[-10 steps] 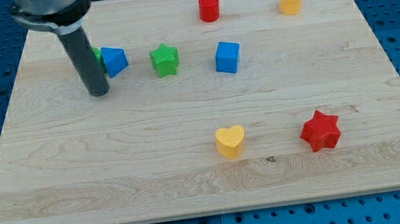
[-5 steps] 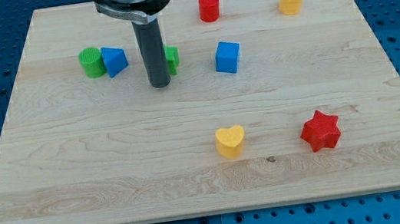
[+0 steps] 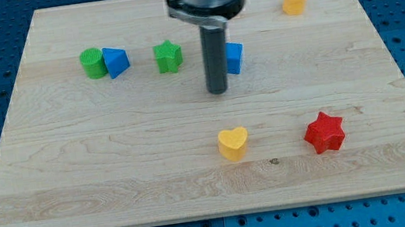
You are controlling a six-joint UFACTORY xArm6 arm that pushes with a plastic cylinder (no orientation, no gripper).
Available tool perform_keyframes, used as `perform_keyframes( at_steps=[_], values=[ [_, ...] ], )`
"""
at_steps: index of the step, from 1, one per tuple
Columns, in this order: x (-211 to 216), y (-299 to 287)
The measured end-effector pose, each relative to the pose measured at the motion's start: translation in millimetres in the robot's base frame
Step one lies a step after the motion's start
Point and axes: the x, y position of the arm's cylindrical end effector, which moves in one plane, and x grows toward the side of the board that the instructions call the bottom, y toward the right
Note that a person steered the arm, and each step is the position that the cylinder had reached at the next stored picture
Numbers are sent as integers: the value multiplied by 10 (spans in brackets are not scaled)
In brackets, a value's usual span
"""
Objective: Slide the blue cube parallel to the green star
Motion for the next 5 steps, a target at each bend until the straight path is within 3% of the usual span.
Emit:
perform_keyframes(
  at_steps=[2,4,5],
  values=[
    [-99,379],
    [-414,436],
    [-362,475]
  ],
)
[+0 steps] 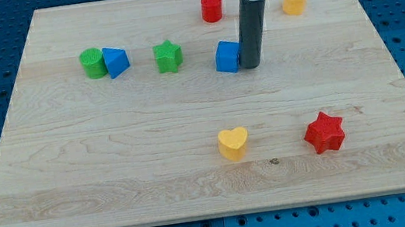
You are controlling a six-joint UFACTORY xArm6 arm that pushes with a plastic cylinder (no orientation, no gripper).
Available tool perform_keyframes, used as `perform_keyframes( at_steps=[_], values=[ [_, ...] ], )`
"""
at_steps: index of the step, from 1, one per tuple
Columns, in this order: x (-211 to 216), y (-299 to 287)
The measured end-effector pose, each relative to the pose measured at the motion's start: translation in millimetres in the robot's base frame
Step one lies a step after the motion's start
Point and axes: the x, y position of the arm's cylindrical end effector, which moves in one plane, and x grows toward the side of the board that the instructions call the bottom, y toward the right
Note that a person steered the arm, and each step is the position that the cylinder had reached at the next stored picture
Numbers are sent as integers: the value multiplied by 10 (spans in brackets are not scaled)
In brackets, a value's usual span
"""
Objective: Slide the blue cube parallel to the green star
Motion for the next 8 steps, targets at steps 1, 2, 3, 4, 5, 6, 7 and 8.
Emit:
perform_keyframes(
  at_steps=[1,2,3,4,5,6,7,8],
  values=[
    [204,65],
    [77,65],
    [21,63],
    [149,63],
    [301,63],
    [288,-21],
    [288,-150],
    [288,-173]
  ],
)
